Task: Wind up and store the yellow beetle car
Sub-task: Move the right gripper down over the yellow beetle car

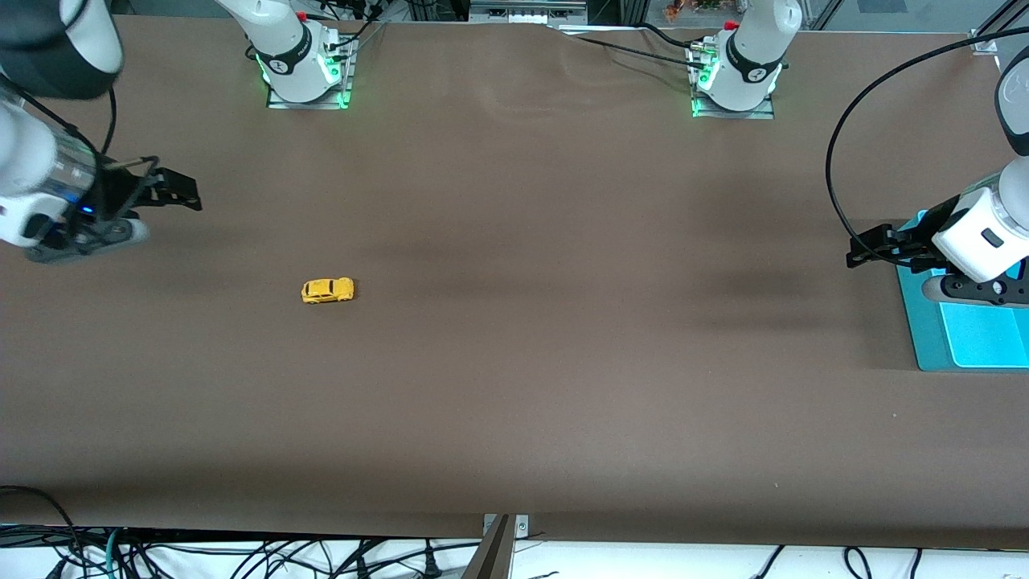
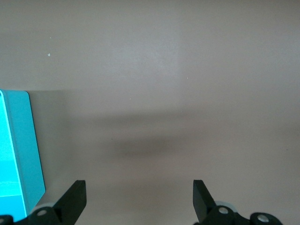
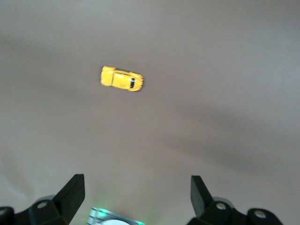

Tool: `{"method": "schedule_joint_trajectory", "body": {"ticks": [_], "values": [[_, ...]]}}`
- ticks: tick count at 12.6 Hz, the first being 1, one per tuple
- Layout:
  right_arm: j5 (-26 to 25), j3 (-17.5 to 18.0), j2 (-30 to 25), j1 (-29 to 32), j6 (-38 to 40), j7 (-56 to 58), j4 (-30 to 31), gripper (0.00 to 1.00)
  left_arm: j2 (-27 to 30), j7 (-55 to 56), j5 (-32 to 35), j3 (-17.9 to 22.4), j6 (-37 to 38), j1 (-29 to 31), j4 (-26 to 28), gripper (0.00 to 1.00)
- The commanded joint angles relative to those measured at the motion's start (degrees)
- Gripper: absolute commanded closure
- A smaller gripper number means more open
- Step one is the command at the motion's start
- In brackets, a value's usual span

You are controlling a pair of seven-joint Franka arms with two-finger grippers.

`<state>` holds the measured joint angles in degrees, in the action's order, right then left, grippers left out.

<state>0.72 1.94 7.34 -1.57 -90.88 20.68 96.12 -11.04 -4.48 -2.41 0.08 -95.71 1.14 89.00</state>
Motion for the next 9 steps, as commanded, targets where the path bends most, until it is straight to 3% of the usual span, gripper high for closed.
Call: {"method": "schedule_joint_trajectory", "body": {"ticks": [1, 4, 9], "values": [[-0.37, -0.09, 2.76, -2.72, -2.96, 11.71, 0.29, 0.00, -0.83, -0.27, -0.58, 0.10, 0.35, -0.26, -1.64, 0.00], [-0.37, -0.09, 3.91, -5.71, -12.43, 26.29, 5.81, 0.00, -0.83, -3.94, -0.41, -0.43, 0.35, -0.53, -1.73, 0.00], [-0.72, 0.17, 5.57, -9.15, -38.80, 48.37, 21.36, 0.00, -1.18, -21.51, 0.03, -0.52, 0.35, -0.62, -1.73, 0.00]]}}
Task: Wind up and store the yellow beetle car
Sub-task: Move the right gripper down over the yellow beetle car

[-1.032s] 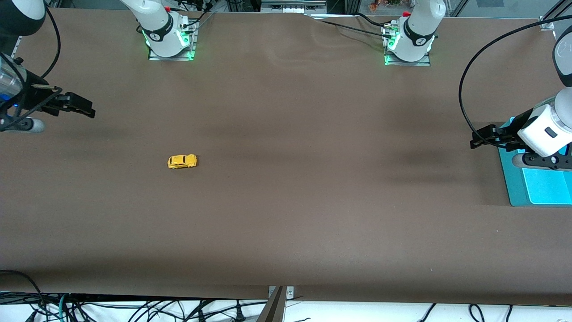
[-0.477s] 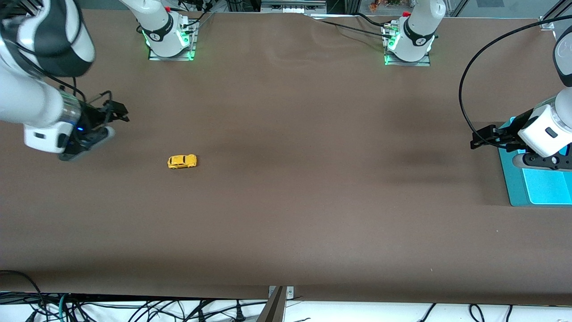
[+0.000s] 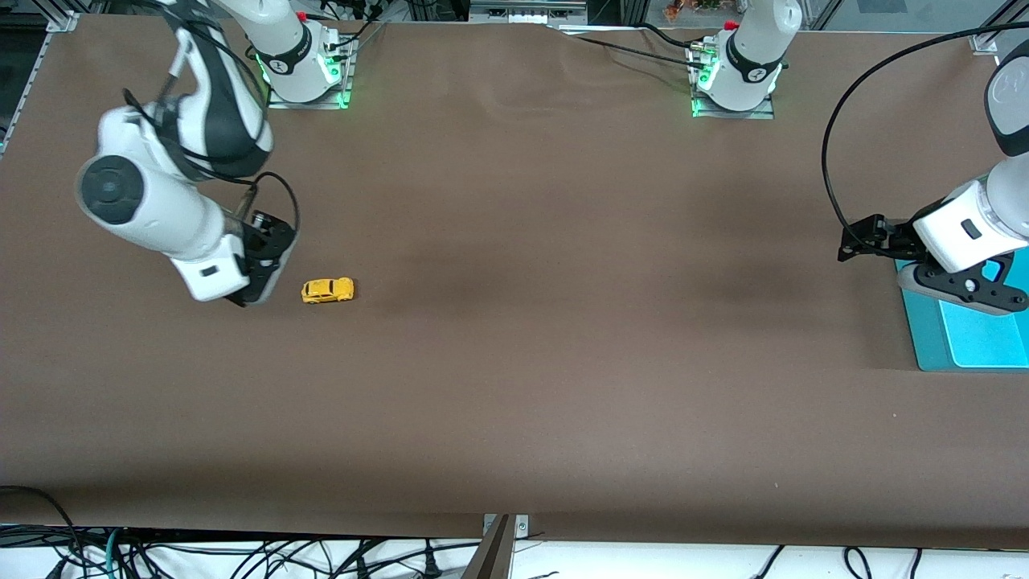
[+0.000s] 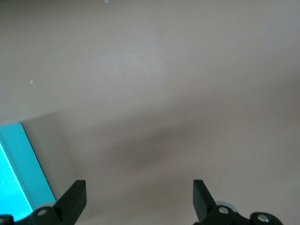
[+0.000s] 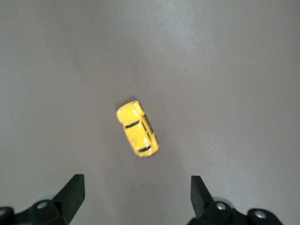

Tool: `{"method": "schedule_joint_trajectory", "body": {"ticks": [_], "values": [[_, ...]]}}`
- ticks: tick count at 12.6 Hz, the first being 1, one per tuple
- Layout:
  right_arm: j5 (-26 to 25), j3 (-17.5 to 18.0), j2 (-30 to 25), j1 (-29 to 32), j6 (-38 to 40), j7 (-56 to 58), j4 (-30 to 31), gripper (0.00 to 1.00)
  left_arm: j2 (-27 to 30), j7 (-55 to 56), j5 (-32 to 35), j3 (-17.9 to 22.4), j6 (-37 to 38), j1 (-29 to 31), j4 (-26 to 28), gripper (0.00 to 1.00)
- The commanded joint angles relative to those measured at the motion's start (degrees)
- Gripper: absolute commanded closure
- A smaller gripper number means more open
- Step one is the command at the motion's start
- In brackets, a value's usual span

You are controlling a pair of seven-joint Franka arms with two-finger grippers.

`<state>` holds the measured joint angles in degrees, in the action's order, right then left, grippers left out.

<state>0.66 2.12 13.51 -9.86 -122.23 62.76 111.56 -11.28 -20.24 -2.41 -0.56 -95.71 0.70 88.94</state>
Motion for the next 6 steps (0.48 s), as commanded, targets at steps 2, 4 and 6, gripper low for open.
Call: {"method": "schedule_joint_trajectory", "body": {"ticks": [2, 4, 6], "values": [[-0.75, 0.25, 0.73, -1.64, -17.55, 13.40, 12.24, 0.00, -1.11, -6.39, 0.12, 0.12, 0.44, -0.17, -1.67, 0.00], [-0.75, 0.25, 2.82, -1.65, -28.19, 17.99, 17.36, 0.00, -1.29, -6.39, 0.12, 0.03, 0.35, -0.17, -1.67, 0.00], [-0.75, 0.16, 6.69, -1.65, -32.62, 21.51, 16.94, 0.00, -1.38, -6.56, 0.12, 0.12, 0.35, 0.09, -1.67, 0.00]]}}
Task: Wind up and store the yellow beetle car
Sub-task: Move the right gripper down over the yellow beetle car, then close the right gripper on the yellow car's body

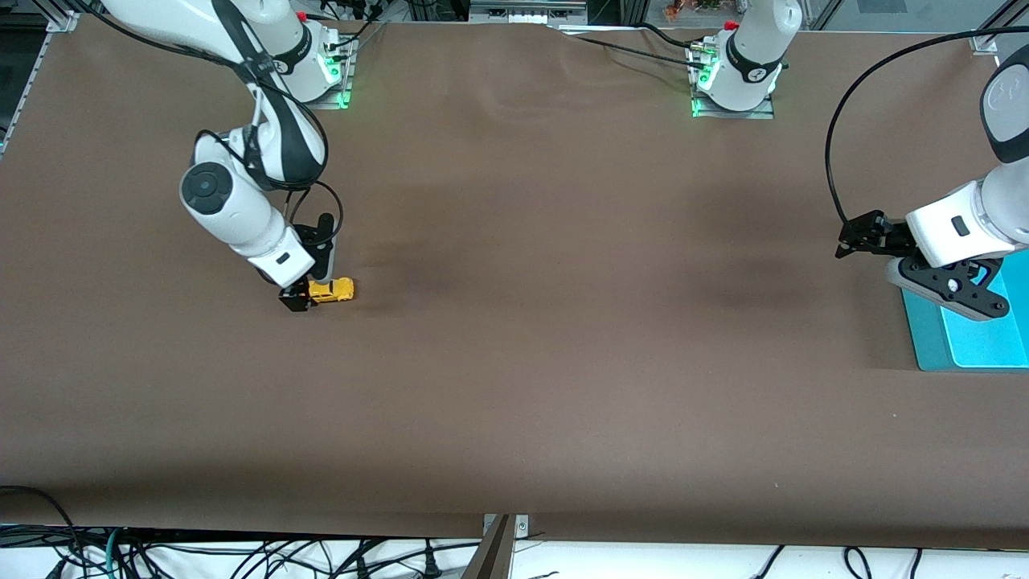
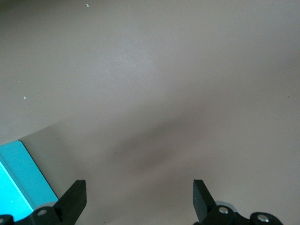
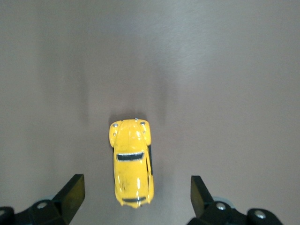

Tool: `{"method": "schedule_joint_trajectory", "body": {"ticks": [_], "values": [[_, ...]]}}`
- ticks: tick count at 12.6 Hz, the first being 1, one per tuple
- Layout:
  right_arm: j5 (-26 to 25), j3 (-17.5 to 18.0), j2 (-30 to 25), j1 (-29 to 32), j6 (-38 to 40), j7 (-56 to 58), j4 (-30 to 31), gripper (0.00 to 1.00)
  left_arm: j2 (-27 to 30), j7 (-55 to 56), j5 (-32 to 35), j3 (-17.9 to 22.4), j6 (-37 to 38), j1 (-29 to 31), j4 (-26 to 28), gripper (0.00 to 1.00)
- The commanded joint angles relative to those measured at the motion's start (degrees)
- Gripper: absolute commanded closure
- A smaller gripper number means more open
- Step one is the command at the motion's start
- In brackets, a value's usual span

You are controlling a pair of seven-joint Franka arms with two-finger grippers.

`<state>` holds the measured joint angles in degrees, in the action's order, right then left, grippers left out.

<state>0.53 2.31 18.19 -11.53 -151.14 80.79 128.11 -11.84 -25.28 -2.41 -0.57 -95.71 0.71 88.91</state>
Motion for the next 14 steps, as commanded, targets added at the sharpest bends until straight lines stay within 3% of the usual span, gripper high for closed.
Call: {"method": "schedule_joint_trajectory", "body": {"ticks": [1, 5, 7, 8, 11, 14], "values": [[-0.62, -0.02, 3.25, 0.02, -5.73, 4.46, 0.47, 0.00, -0.81, -1.62, 0.21, 0.13, 0.35, 0.08, -1.64, 0.00], [-0.62, -0.55, 6.16, 0.19, -8.12, 5.08, 0.47, 0.04, -0.90, -8.28, 0.48, 0.13, 0.61, 0.61, -1.46, 0.00], [-0.53, -0.81, 6.07, 0.45, -7.86, 5.78, 0.39, 0.55, -1.34, -13.89, 0.47, 0.31, 0.61, 0.87, -1.55, 0.00], [-0.53, -0.81, 5.98, 0.72, -7.77, 5.87, 0.30, 0.67, -1.34, -16.36, 0.47, 0.40, 0.61, 0.96, -1.64, 0.00], [-0.53, -0.90, 5.81, 0.81, -5.76, 5.61, 0.21, 0.91, -1.43, -22.52, 0.56, 0.40, 0.70, 0.96, -1.55, 0.00], [-0.36, -1.69, 5.46, 0.81, -1.63, 5.08, -0.14, 0.97, -1.60, -23.15, 0.48, 0.40, 0.70, 0.96, -1.29, 0.00]]}}
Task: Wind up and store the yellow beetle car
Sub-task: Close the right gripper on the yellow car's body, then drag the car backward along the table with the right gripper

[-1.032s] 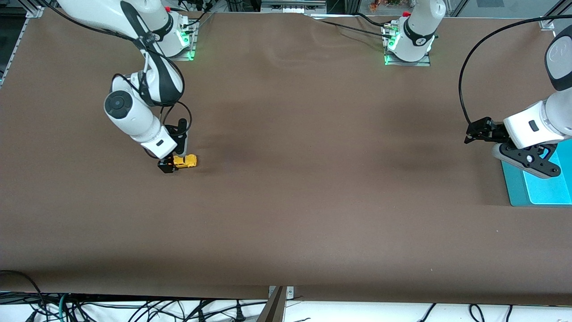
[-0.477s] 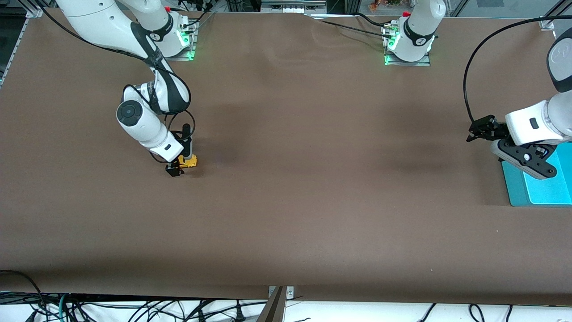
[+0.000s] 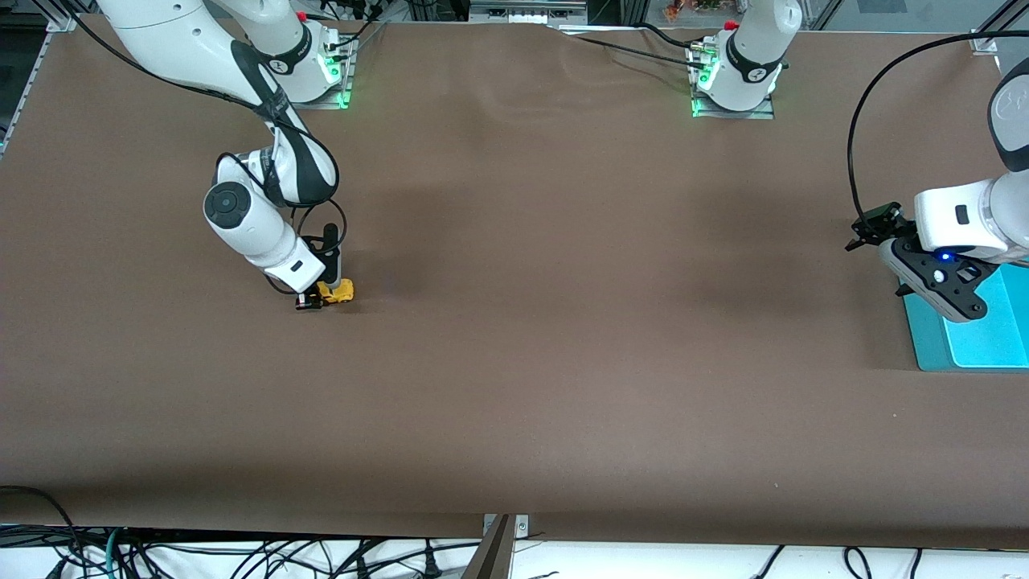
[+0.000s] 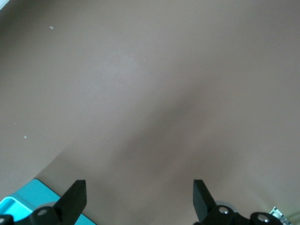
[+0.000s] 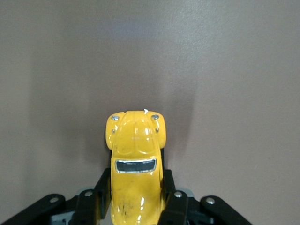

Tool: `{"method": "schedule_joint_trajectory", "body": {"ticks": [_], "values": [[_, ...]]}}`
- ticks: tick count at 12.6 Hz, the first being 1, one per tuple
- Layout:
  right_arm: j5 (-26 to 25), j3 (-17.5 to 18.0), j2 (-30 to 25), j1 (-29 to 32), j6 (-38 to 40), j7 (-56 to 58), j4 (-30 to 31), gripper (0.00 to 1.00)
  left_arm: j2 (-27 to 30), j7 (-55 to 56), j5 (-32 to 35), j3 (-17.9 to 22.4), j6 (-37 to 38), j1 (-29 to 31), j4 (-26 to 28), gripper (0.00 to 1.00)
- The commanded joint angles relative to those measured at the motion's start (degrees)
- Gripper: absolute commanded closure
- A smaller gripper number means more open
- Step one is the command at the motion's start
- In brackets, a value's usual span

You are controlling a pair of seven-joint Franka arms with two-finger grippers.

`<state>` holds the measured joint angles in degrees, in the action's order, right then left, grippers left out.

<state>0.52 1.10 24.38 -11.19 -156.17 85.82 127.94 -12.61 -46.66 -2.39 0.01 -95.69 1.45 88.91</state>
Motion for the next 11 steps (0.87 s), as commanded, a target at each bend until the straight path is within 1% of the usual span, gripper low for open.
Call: {"method": "schedule_joint_trajectory", "body": {"ticks": [1, 5, 11], "values": [[-0.34, -0.66, -0.73, 0.47, 4.63, 0.57, 0.03, 0.98, -1.45, -1.77, 0.46, -0.18, 0.77, 0.22, -1.28, 0.00], [-0.34, -1.89, -0.47, 0.56, 8.50, -0.30, 0.11, 0.98, -2.07, -3.70, 0.54, -0.10, 0.85, 0.31, -0.67, 0.00], [-0.60, -11.63, -0.12, 0.56, 8.95, 0.57, 1.69, 0.98, -3.21, -6.42, 0.54, -0.18, 0.68, -0.05, -1.02, 0.00]]}}
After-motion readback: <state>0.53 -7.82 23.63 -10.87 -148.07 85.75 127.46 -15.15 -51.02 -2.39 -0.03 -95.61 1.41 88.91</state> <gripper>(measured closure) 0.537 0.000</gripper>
